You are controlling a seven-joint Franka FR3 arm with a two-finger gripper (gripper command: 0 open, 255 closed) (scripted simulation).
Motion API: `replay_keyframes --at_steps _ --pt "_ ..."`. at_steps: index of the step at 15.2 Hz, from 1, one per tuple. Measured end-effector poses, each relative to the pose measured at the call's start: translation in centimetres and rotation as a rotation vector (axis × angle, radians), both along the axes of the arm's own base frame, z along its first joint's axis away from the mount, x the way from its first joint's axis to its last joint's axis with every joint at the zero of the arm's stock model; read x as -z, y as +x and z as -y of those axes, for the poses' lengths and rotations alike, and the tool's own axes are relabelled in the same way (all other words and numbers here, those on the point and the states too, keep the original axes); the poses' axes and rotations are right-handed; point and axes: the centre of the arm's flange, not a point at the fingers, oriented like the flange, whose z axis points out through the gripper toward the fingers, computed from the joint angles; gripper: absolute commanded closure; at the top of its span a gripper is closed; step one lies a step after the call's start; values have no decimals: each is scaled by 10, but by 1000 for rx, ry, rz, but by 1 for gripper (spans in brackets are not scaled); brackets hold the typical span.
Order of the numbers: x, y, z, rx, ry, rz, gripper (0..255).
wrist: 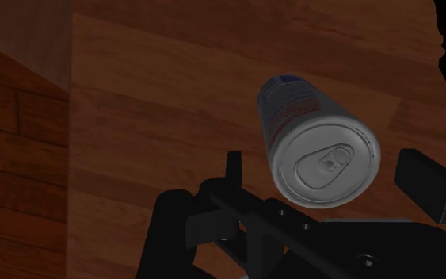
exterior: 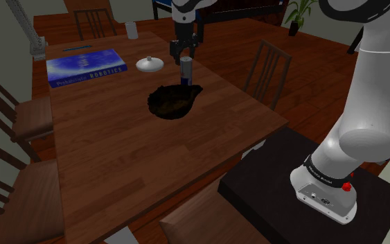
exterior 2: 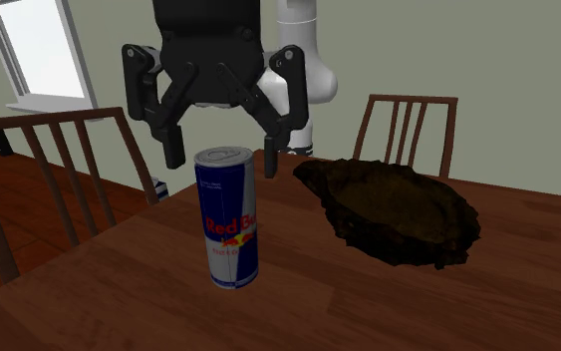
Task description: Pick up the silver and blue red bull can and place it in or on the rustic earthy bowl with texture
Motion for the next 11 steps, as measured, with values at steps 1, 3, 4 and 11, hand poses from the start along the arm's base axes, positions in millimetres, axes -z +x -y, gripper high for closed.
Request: replay_keyframes --at_steps 1,3,4,11 --pt "1 0 0 0 0 0 0" --pt "1 0 0 0 0 0 0" --pt "1 0 0 0 0 1 0" --pt "1 0 0 0 0 1 255"
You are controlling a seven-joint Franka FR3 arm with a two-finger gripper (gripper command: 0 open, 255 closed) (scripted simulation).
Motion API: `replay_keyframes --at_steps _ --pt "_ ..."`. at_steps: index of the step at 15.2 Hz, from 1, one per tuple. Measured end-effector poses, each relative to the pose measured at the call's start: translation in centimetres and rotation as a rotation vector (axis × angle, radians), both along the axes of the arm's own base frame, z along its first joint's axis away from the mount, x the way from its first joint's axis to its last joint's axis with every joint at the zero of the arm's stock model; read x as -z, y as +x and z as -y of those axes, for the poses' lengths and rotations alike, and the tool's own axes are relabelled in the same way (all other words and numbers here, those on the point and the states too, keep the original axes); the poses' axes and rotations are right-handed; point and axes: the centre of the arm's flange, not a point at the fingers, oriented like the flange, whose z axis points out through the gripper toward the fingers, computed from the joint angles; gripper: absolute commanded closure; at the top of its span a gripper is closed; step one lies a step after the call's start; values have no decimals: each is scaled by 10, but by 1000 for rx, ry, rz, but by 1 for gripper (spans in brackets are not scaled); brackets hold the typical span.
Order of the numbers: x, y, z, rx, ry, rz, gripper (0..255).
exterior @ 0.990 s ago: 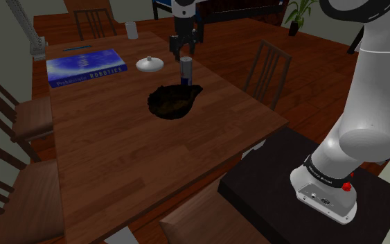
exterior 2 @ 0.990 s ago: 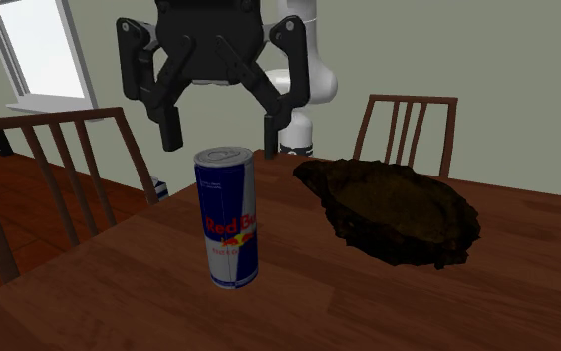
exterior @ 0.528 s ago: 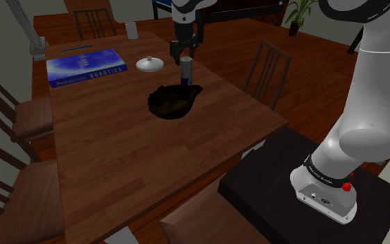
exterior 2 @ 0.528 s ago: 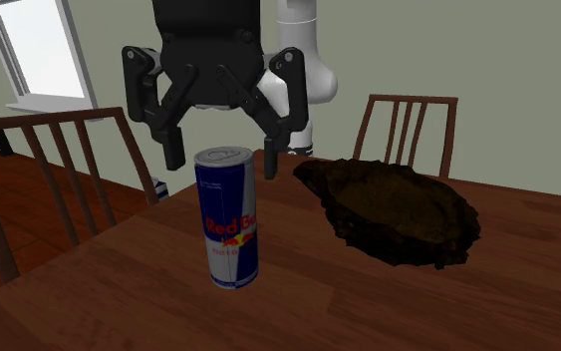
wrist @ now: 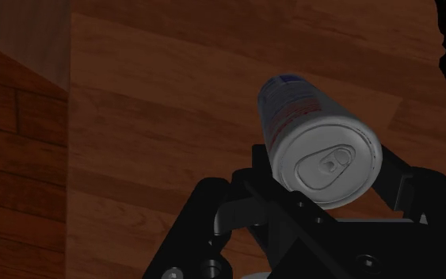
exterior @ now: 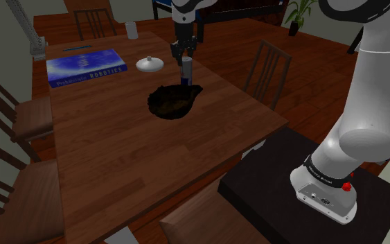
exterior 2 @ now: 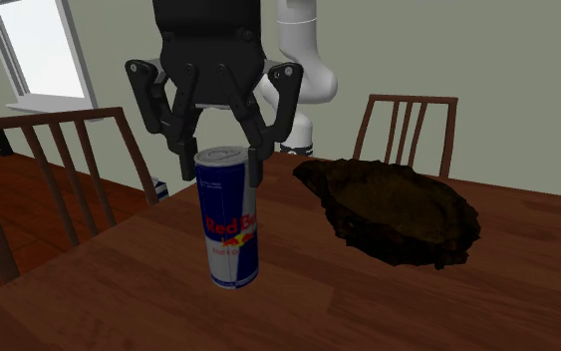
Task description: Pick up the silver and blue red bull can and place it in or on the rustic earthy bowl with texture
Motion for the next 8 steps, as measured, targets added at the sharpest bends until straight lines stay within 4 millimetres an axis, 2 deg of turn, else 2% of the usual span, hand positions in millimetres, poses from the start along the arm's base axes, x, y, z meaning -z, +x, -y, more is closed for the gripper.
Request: replay_keyframes --at_steps 5,8 --pt "0 0 0 0 0 0 255" --pt "-10 0 0 0 0 -1 255"
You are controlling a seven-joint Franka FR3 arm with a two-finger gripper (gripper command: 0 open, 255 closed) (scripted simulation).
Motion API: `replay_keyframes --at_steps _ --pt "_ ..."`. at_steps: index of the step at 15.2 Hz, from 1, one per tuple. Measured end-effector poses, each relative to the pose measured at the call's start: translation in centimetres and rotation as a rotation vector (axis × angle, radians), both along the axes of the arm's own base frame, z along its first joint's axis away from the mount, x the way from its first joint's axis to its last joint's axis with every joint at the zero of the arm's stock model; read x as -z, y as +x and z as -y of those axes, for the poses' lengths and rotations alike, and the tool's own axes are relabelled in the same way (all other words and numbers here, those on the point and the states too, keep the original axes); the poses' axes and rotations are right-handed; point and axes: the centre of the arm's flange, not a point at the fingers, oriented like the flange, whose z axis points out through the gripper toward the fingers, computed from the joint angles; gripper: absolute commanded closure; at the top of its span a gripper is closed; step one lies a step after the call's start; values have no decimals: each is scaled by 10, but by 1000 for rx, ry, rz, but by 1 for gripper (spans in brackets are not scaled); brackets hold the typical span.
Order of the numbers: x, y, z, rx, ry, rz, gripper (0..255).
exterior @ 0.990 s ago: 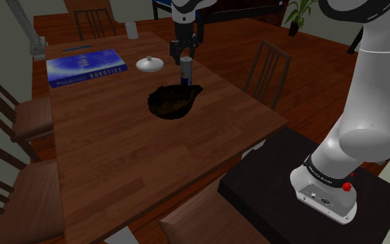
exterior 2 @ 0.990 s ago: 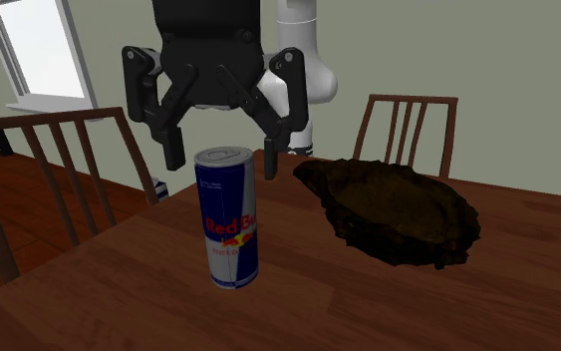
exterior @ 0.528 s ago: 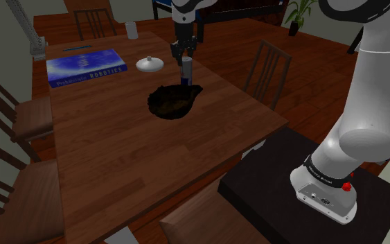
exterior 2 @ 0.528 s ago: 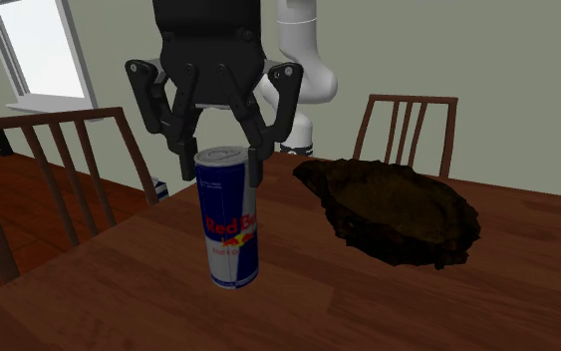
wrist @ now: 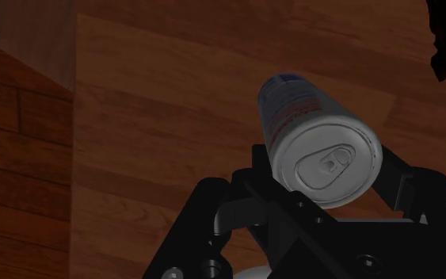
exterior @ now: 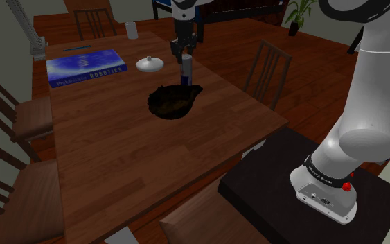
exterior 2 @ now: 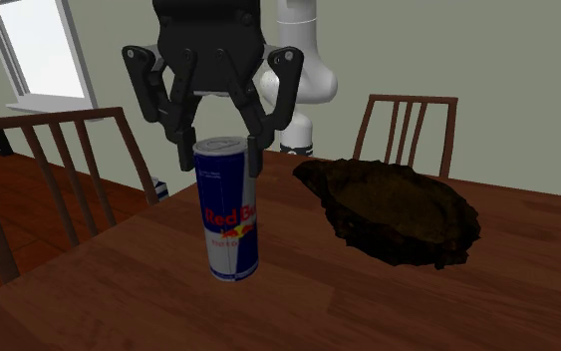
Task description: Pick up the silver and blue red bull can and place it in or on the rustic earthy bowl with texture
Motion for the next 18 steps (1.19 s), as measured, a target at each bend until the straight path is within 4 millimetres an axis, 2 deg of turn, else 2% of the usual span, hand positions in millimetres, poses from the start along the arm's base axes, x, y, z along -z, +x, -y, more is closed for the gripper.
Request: replay_keyframes --at_steps 18 --pt "-95 1 0 0 0 0 255"
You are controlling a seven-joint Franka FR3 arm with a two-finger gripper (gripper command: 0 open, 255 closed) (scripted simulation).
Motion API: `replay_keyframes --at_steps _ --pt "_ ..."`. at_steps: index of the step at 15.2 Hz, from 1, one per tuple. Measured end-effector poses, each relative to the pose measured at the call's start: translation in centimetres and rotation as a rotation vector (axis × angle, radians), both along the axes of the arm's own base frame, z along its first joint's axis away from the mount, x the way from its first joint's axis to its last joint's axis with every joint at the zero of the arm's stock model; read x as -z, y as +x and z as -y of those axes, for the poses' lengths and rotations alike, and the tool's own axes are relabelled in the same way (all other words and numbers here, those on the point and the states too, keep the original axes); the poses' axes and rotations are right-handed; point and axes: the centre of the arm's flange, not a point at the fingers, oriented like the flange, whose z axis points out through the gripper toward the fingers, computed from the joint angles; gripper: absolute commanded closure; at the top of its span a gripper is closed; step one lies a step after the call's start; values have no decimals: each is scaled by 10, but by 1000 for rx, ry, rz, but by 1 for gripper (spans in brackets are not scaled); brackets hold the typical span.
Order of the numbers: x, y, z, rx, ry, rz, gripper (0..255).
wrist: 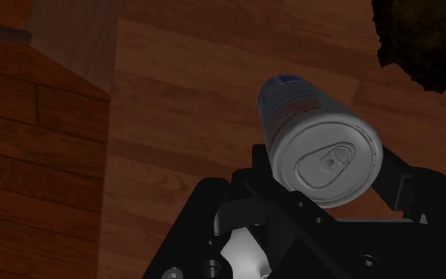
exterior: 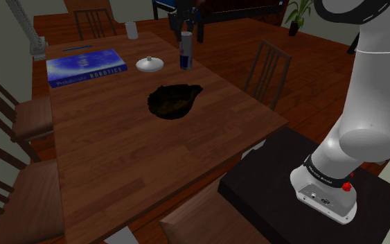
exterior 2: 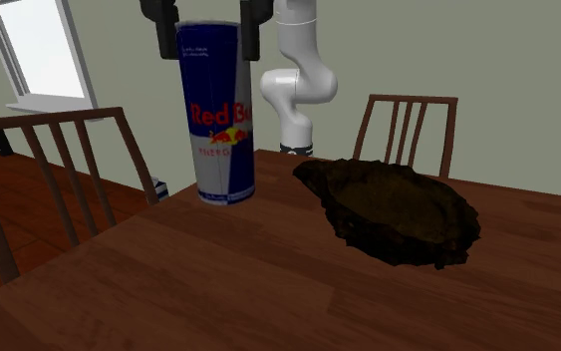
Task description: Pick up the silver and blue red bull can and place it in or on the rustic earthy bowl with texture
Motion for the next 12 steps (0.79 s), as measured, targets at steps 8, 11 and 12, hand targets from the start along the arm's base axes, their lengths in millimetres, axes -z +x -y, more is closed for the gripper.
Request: replay_keyframes --at_steps 8,11,12 --pt "-42 0 1 0 0 0 255" --pt "-57 0 1 0 0 0 255" --pt "-60 -1 1 0 0 0 255"
